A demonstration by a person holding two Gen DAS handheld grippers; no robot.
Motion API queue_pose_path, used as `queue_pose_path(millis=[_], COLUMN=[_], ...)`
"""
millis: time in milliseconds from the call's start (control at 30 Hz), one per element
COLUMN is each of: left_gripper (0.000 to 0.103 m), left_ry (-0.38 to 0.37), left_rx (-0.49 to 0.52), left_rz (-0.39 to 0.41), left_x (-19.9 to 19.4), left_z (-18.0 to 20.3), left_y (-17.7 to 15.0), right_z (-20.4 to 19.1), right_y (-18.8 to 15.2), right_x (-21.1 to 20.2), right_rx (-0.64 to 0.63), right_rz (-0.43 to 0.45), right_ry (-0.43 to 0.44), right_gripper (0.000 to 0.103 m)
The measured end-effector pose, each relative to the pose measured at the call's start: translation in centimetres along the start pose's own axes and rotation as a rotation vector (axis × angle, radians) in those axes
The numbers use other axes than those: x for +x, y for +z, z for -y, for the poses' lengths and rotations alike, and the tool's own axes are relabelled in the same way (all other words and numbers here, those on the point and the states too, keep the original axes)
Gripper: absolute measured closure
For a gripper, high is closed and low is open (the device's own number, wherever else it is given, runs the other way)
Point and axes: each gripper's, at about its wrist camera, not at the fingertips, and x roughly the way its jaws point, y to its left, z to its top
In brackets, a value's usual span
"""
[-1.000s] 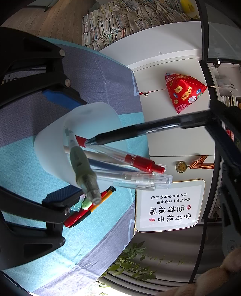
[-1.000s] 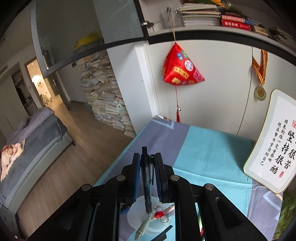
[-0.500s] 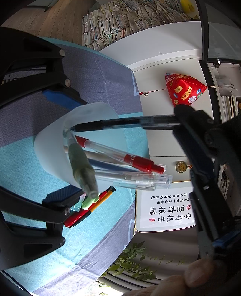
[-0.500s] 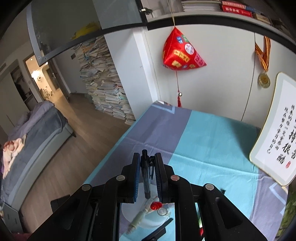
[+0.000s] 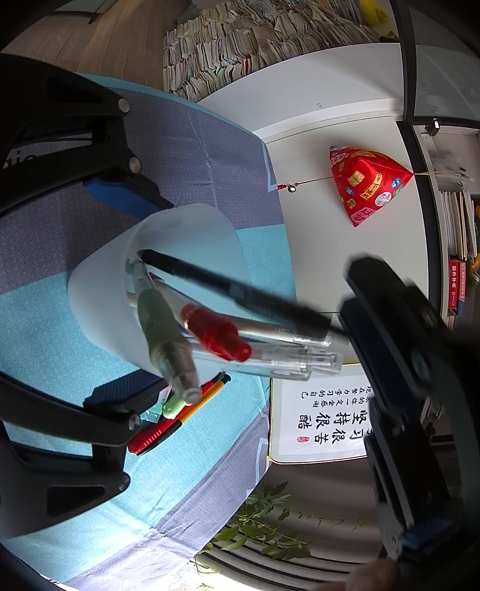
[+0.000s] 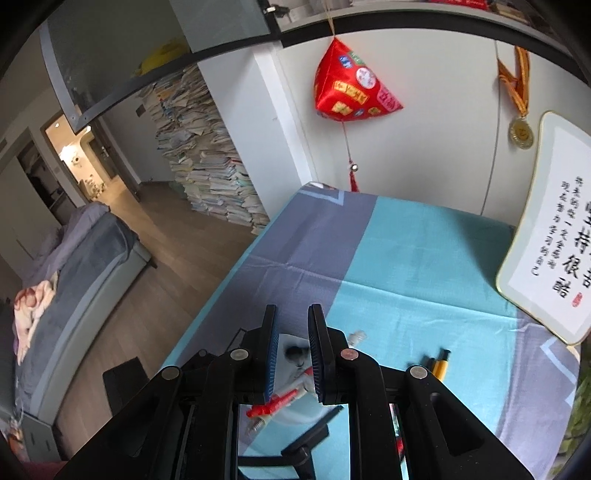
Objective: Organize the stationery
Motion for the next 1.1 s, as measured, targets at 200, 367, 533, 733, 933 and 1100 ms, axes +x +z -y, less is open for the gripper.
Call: queue_pose_path(millis=[200, 367, 533, 733, 933, 1100], left_gripper=[0.029, 0.029, 0.029, 0.029, 0.029, 0.029], left_ry=[0.0, 0.0, 0.0, 0.0, 0.0, 0.001], left_rx=[0.0, 0.001, 0.001, 0.001, 0.001, 0.001], left_rz=[0.0, 0.0, 0.0, 0.0, 0.0, -0.001], left_x=[0.0, 0.0, 0.0, 0.0, 0.0, 0.0], left_z=[0.0, 0.0, 0.0, 0.0, 0.0, 0.0], left_y=[0.0, 0.0, 0.0, 0.0, 0.0, 0.0], right_z=[1.6, 4.1, 7.7, 11.1, 11.7, 11.8], right_y=[-0.6, -2.0, -5.1, -8.5, -9.4, -9.8], right_x=[-2.7, -3.7, -1.9, 0.8, 2.6, 3.4], right_rx=[0.047, 0.094, 0.16, 0.245, 0.251, 0.253], right_rz=[0.024, -0.005, -0.123, -0.239, -0.28, -0.29], right_ry=[-0.024, -0.102, -0.216, -0.253, -0.271, -0.273], right_gripper=[0.087, 0.087, 0.087, 0.087, 0.087, 0.087])
